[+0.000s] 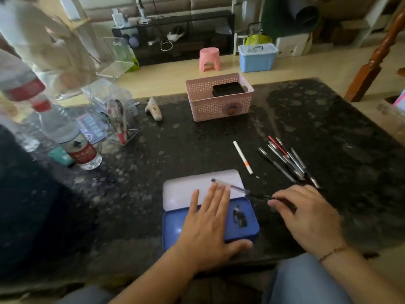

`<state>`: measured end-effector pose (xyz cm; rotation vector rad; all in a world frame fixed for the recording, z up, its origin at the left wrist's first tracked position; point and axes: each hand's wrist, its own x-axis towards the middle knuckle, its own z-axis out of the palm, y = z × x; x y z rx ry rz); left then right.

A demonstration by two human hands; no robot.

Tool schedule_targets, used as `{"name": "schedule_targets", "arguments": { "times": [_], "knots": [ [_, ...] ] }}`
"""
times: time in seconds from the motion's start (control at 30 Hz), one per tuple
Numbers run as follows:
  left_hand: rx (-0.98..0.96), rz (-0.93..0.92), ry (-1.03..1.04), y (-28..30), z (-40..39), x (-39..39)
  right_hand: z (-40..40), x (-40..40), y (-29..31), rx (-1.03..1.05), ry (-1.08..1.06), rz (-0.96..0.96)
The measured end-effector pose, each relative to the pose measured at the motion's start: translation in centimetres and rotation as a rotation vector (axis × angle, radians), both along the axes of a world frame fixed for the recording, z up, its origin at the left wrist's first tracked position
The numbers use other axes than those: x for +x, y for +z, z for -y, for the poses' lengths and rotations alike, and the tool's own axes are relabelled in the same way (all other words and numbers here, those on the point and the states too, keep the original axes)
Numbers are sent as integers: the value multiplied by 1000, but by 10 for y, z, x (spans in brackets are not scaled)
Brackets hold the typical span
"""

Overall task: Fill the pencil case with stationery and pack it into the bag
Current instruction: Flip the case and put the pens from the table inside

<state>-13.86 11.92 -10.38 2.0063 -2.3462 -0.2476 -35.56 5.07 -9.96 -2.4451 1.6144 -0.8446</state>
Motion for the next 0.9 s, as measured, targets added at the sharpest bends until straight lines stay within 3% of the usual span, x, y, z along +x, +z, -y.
{"name": "schedule_targets", "arguments": {
  "times": [0.17,0.23,0.33,0.43,0.63,0.7,0.77,0.83,0.9],
  "knots": [
    [-387,-247,362,13,-34,64,1,38,-3,-81,237,15],
    [-354,-331,410,4,-29,85,4,55,-7,-79,303,-96],
    [-311,-354,285,-8,-15,89,8,75,-12,-45,325,-221],
    [-279,-339,208,-18,-8,82,7,79,-21,43,291,-165],
    [-243,-384,244,-24,-1,86,10,81,-23,96,307,34],
    [-250,-378,238,-23,-2,84,26,64,-12,29,162,186],
    [-213,-330,177,-22,-4,78,53,25,-9,-3,-172,293],
    [-189,-264,20,-23,-8,69,80,-26,-12,162,-473,199],
    [-180,-225,-94,-24,-10,61,90,-57,-18,367,-615,31]
  ]
}}
